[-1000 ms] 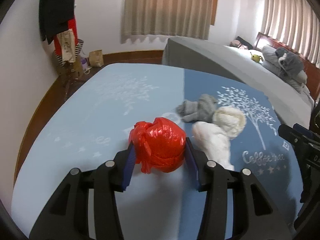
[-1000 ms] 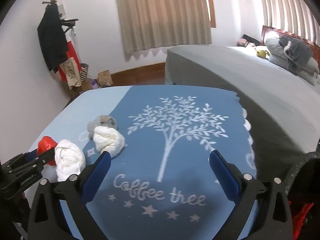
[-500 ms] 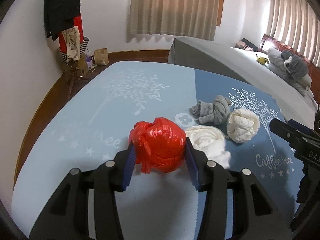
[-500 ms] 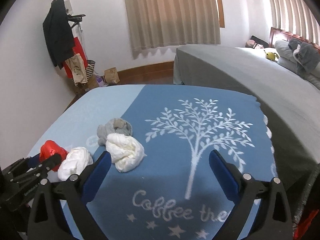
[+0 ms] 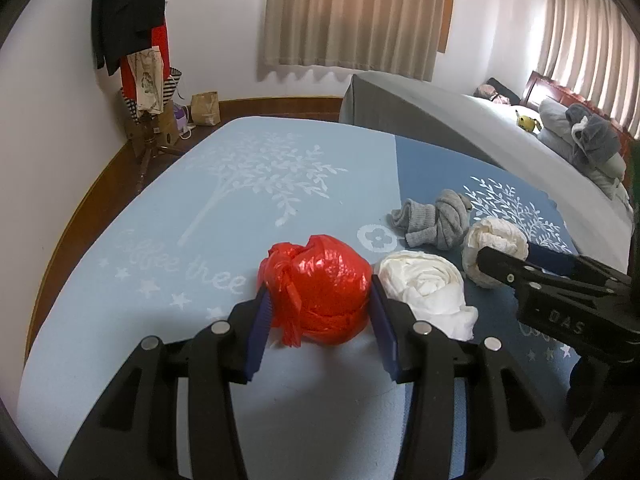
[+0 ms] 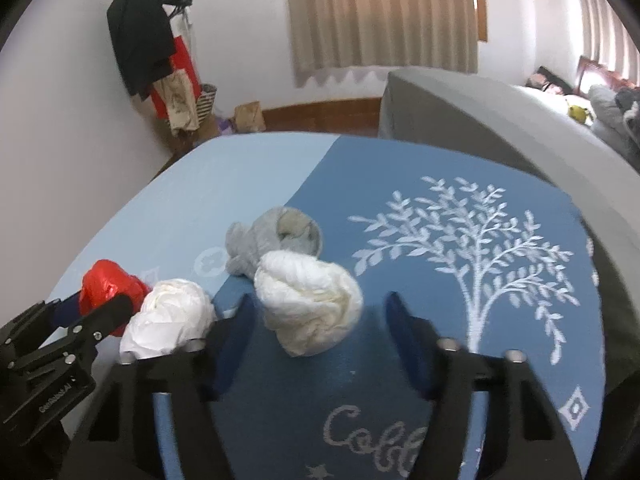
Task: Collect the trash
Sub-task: 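Grasp the white plastic bag with the right tool while the left tool holds the red bag, then carry the red bag and white bag over the trash bin and open both tools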
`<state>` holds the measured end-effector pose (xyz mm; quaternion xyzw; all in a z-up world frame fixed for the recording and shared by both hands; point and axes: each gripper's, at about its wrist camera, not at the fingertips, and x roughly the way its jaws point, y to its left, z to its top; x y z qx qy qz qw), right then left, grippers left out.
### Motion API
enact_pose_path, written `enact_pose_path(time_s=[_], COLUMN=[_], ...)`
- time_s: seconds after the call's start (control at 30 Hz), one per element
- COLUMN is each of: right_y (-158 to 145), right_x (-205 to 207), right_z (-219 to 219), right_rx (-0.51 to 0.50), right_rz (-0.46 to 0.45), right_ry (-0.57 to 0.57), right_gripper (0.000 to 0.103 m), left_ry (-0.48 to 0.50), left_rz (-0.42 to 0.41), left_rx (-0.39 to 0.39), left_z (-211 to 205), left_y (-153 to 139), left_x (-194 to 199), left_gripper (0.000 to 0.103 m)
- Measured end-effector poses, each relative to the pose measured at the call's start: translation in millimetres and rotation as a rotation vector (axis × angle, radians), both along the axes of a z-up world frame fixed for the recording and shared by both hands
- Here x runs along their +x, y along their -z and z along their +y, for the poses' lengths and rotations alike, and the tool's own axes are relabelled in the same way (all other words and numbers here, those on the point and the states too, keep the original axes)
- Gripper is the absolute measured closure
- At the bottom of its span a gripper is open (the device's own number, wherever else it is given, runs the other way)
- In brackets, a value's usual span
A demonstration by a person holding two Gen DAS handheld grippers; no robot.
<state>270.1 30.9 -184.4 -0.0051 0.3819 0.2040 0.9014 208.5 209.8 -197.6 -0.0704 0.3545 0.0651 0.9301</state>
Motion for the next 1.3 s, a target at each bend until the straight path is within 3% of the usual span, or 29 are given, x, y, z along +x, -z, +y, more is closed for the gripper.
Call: enact_pose_path(time_s=[0.03, 0.2, 0.47, 0.83, 1.3], right_y=[1.3, 0.7, -9.7, -30.5, -61.7], right_x=[1.0, -1.6, -15.2, -39.1, -82.9], right_z=[0.8, -2.9, -21.9, -60.8, -124.1], right_rx=[0.006, 0.024, 0.057, 0.082, 0.103], right_rz=[0.012, 0.011, -0.010, -0.047, -0.104], right_ry=[-0.012, -0.017, 0.013, 0.077, 0.172], right_gripper=[0.062, 0.069, 0.070, 0.070, 0.070], left_ry=[-0.002, -0.009, -0.016, 0.014, 0.157], left_rz=[0.000, 0.002, -0.020, -0.085, -0.137], left_rx=[-0.001, 0.001, 0.016, 0.030, 0.007], left_z=[0.3, 1.6, -3.1, -27.9, -104.4], left_y=[-0.2, -0.4, -6.0, -34.9, -63.9], left_x=[-0.3, 0.4, -6.0, -24.7, -44.3], left_gripper=[0.059, 0.059, 0.059, 0.059, 0.059])
